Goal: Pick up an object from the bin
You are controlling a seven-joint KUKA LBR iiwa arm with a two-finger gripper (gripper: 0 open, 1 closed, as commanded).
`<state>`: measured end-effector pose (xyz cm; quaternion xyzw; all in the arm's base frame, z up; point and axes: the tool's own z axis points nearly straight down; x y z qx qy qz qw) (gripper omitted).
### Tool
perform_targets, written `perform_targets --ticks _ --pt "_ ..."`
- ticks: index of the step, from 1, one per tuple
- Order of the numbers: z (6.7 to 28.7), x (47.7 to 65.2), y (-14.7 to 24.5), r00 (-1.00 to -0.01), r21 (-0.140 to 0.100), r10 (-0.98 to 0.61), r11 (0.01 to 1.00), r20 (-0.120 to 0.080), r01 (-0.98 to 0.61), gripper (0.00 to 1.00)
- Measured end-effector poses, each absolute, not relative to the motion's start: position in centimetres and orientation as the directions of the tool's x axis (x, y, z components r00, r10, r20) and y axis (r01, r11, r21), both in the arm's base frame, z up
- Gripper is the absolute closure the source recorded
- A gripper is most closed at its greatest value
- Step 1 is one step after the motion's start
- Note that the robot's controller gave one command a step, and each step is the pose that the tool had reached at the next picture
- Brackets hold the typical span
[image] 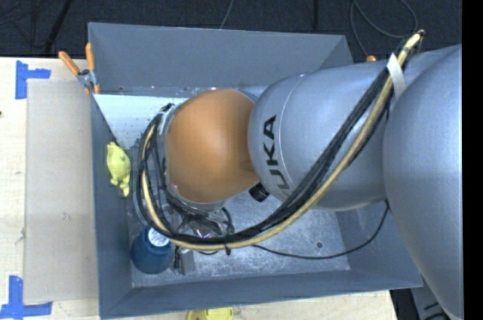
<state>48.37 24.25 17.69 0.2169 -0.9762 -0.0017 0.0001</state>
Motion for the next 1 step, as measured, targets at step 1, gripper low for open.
perform_targets --ticks 1 --pt "17.55 49.06 23.58 -0.903 0.003 -0.43 0.903 0.0 -0.43 0.0"
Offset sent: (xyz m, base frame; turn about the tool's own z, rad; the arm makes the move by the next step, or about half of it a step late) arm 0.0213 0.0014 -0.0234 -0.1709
